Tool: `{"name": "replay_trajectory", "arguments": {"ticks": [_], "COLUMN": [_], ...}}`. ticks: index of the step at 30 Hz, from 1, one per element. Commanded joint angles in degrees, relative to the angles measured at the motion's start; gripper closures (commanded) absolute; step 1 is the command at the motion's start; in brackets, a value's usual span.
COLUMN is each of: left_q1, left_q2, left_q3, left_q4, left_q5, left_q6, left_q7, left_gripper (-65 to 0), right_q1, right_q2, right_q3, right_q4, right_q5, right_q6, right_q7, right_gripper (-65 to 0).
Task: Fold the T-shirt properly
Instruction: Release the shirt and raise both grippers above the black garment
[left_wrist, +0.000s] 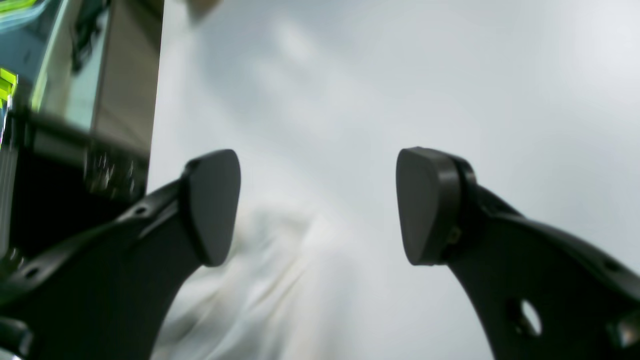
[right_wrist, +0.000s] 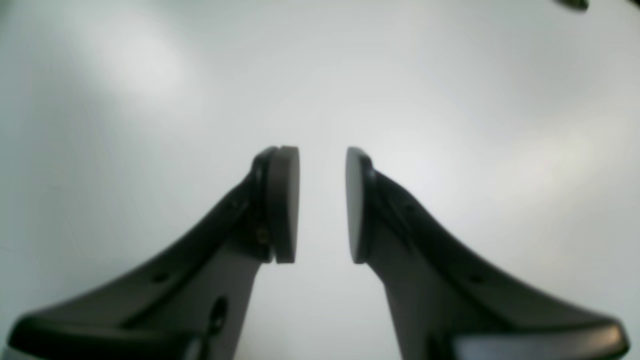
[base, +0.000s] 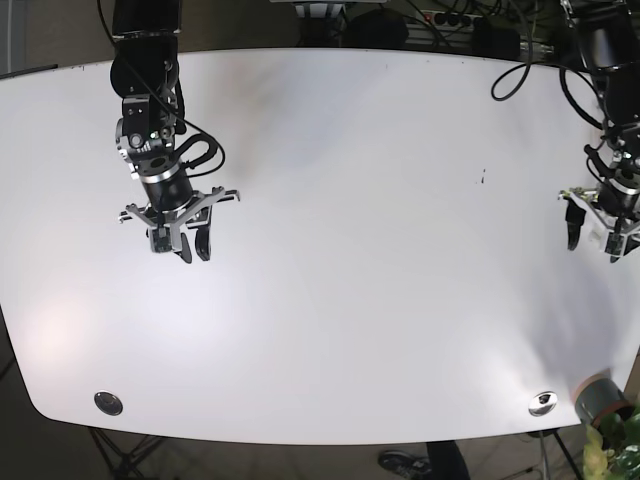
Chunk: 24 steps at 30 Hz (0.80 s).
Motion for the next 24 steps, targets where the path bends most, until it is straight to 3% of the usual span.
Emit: {"name": "replay_trajectory", "arguments": {"ticks": [1,6,9,13,18,24], "left_q1": [-0.6,0.2,2.3,4.7,10.2,14.1], "left_q2": [2.9,10.1,14.5,20.5,26.0,26.8], "left_q3": [0.6,1.8,1.9,3.5,6.5,6.7], "left_q4": [4.3,11.7,15.6,21.0,28.5,32.5], "left_q5": [-0.6,-0.6,-0.3,3.7,8.7,8.5], "left_q6": [1.6,4.5,6.6,7.0,6.9,6.9], "left_q7": [-1.2,-1.2,-1.2,-0.8,6.0,11.9], "left_gripper": [-44.6,-44.0,-44.0,-44.0,-44.0,-44.0], "right_q1": [0.1,-2.4,-3.9,-7.4,-13.2,-19.7], "right_q2": [0.3,0.6,2.3,2.5,2.4,2.3], "right_q3": [0.1,0.6,0.6,0.6,0.6,0.6], "right_q4": [-0.6,-1.6,-1.3,1.7,5.9,11.1], "right_q5": [-2.3,-3.7,-3.7,-3.7,-3.6,-3.6], "right_q6": [0.3,0.3,0.3,0.3,0.3,0.3], "right_q7": [6.6,10.5,10.5,10.1,10.1,10.1], "right_gripper": [-15.2,-15.2,-15.2,-15.7,-15.4,-15.4]}}
